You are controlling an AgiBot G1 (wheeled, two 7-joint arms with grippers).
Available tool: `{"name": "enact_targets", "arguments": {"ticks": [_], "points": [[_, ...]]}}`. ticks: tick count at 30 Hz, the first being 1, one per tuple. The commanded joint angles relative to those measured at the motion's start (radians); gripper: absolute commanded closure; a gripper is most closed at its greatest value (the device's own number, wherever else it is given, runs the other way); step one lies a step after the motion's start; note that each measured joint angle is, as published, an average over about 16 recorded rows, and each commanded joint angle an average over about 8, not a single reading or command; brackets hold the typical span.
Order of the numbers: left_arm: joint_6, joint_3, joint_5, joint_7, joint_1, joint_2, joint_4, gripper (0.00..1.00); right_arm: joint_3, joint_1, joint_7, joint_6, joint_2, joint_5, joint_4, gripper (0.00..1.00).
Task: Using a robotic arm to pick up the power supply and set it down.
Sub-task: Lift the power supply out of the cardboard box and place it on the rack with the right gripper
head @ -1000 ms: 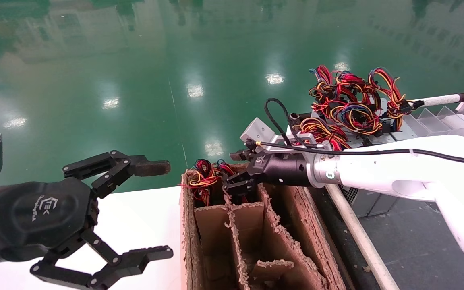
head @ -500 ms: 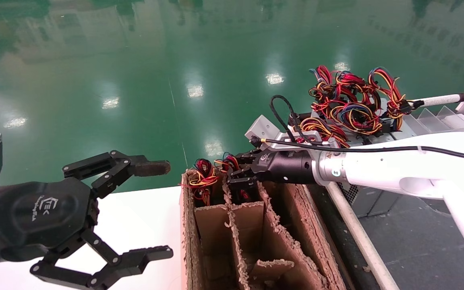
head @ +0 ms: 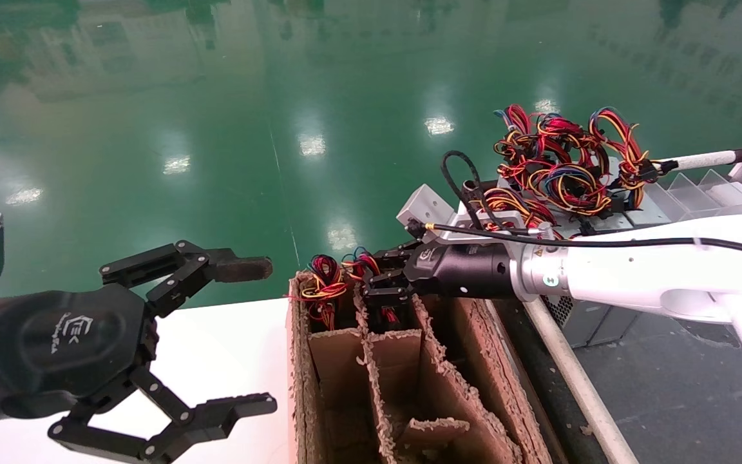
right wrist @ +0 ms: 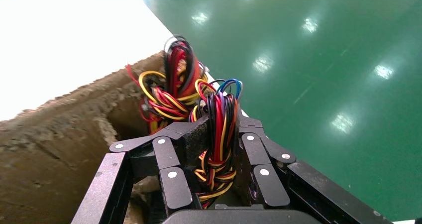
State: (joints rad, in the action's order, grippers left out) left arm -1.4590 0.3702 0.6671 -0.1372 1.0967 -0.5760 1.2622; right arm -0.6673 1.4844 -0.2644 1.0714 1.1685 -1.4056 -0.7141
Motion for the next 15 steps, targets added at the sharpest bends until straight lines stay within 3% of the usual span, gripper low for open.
{"name": "enact_targets", "arguments": {"ticks": [1, 15], "points": [[0.000, 0.000, 0.000, 0.000, 0.000, 0.000, 0.000, 0.00, 0.003, -0.003, -0.003, 0.007, -0.008, 0.006, -0.014, 1.00], [0.000, 0.000, 0.000, 0.000, 0.000, 0.000, 0.000, 0.00, 0.066, 0.000, -0.049, 0.107, -0.097, 0.125, -0.059, 1.00]]}}
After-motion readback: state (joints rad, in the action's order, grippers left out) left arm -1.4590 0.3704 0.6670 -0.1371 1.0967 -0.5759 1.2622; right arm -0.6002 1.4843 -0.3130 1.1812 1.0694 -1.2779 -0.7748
